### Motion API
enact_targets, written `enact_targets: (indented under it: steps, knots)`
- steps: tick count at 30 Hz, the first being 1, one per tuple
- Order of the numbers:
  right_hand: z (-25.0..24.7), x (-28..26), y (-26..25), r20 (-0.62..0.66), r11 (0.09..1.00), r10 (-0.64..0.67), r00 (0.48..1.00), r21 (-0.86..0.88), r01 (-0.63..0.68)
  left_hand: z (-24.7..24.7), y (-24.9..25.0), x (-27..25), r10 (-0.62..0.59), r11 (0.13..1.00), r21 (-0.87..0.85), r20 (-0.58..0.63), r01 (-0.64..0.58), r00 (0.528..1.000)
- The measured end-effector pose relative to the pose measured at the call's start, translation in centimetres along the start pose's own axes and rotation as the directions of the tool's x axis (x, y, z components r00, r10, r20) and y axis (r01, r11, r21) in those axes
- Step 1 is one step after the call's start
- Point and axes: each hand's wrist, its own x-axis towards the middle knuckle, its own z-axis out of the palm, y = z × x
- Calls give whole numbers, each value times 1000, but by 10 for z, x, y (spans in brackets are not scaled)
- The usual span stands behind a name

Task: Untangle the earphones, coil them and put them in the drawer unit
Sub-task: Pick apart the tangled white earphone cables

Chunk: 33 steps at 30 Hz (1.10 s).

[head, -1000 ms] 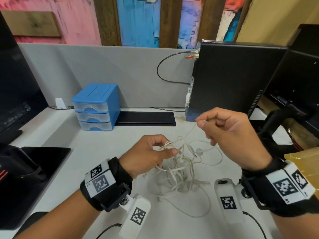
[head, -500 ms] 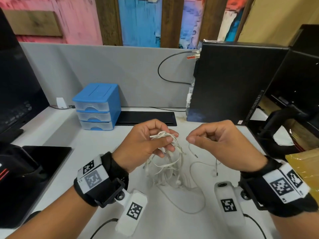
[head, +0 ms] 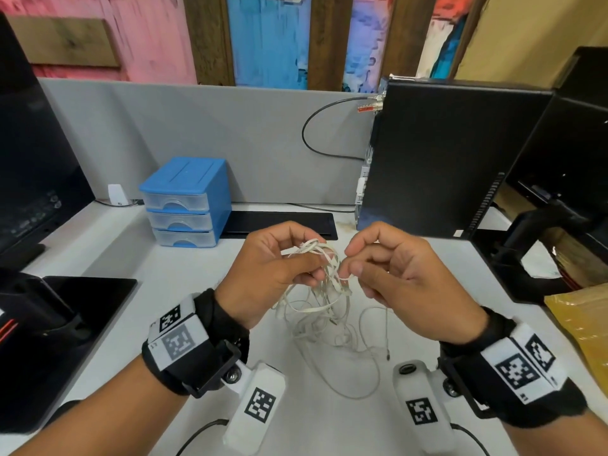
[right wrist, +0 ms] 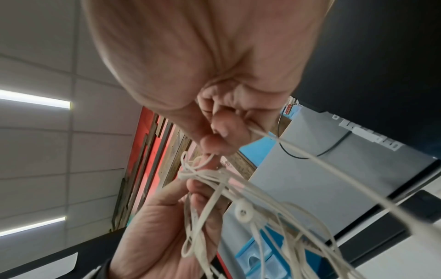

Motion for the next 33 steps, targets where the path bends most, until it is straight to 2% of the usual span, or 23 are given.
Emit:
enact_targets:
  steps: [3, 5, 11, 22, 33]
  knots:
    - [4, 0, 1, 32, 997, -17, 999, 70, 14, 1, -1, -1, -11, 1000, -5, -13, 11, 1000]
    - [5, 0, 3, 50, 1000, -9, 999, 27, 8, 1, 0, -1, -22, 999, -34, -35, 21, 999]
    - [11, 3, 11, -58, 996, 10, 998, -84, -14, 2, 2, 0, -79, 995, -58, -47, 76, 996]
    - [23, 1, 8, -153, 979, -2, 988, 201, 33, 5, -1, -1, -58, 998, -30, -61, 56, 996]
    - [24, -1, 8, -137, 979, -65, 988, 183, 90, 7, -3, -2, -55, 998, -3, -85, 55, 995]
